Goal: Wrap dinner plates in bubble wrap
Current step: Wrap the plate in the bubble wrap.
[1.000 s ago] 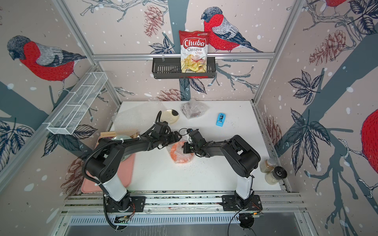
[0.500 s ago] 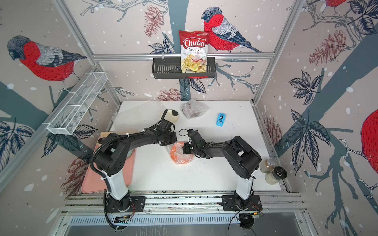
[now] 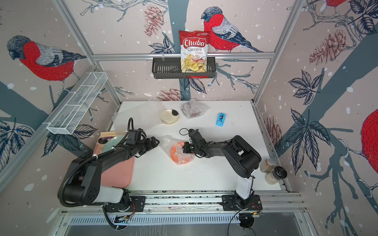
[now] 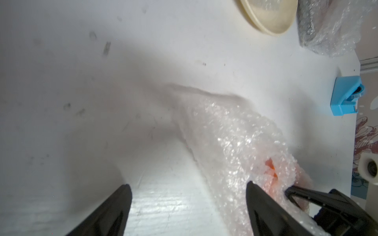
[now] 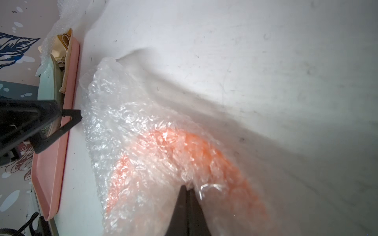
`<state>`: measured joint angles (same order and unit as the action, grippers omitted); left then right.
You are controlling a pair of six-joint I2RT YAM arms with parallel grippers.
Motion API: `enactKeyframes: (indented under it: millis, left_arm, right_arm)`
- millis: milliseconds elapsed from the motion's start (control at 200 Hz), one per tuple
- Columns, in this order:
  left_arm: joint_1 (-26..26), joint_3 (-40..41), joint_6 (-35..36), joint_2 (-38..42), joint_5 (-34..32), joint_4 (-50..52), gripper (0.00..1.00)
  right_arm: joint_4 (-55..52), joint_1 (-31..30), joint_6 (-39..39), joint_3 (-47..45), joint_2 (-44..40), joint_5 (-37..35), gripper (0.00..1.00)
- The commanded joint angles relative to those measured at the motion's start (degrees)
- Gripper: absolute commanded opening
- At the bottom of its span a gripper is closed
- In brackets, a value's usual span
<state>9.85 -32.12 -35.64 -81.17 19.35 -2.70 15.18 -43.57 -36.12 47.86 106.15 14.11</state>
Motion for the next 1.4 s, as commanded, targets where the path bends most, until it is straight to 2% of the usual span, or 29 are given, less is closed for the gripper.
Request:
enactKeyframes:
  millis: [0,105,225,335,445,515,610,740,830,966,1091,1306,1396]
  left_arm:
    - [-0.4,2.1,-1.7,-1.6,6.9,-11.3,0.90]
    - [-0.4,3.1,-3.8,-6.9,7.9,-18.3,0.85]
    - [-0.4,3.4,-5.3,-12.8,8.3,-27.3,0.69]
    - [-0.4,3.3,-6.7,-16.2,9.5,-35.3,0.31]
    - [-0.2,-1.6,-5.4,-17.5,13.0,-36.8,0.00]
    - [1.2,-6.0,-2.5,-17.0,13.3,-34.1,0.00]
    - [5.9,-9.7,4.2,-13.9,10.0,-29.8,0.00]
    - [13.1,-8.1,9.9,-10.0,9.0,-31.5,0.00]
    - [17.1,-6.0,12.5,-9.1,11.0,-32.5,0.00]
    - [23.5,-3.7,19.7,-10.6,15.0,-32.5,0.00]
    - [29.2,-6.7,27.1,-16.4,16.2,-23.8,0.00]
    - [33.1,-4.8,29.4,-20.7,11.8,-20.2,0.00]
    - [33.4,-4.0,30.0,-20.3,10.0,-19.8,0.00]
  right_arm:
    - [-18.5,-0.1,0.3,-0.8,1.4,-5.4,0.00]
    - [-18.4,-0.3,0.2,-0.6,1.4,-5.2,0.00]
    - [-17.2,-0.5,0.3,-1.4,0.2,-4.3,0.00]
    - [-16.9,-0.5,-0.1,-1.4,-0.7,-3.1,0.00]
    - [-19.6,-0.4,-1.3,1.3,-0.3,-3.3,0.00]
    - [-20.1,-0.2,-3.0,2.5,0.0,-2.5,0.00]
    - [-19.6,-0.2,-5.7,2.6,-0.4,-2.0,0.00]
    - [-20.7,-0.2,-7.6,2.5,-0.2,-3.3,0.00]
    - [-21.1,0.2,-8.6,2.0,0.1,-3.6,0.00]
    - [-20.8,0.7,-9.8,1.1,0.2,-3.7,0.00]
    - [-20.5,1.0,-10.7,0.6,0.3,-3.6,0.00]
    - [-18.6,3.2,-11.9,-0.8,-3.4,-4.3,0.00]
    - [-17.4,6.6,-12.6,-1.1,-8.3,-2.2,0.14]
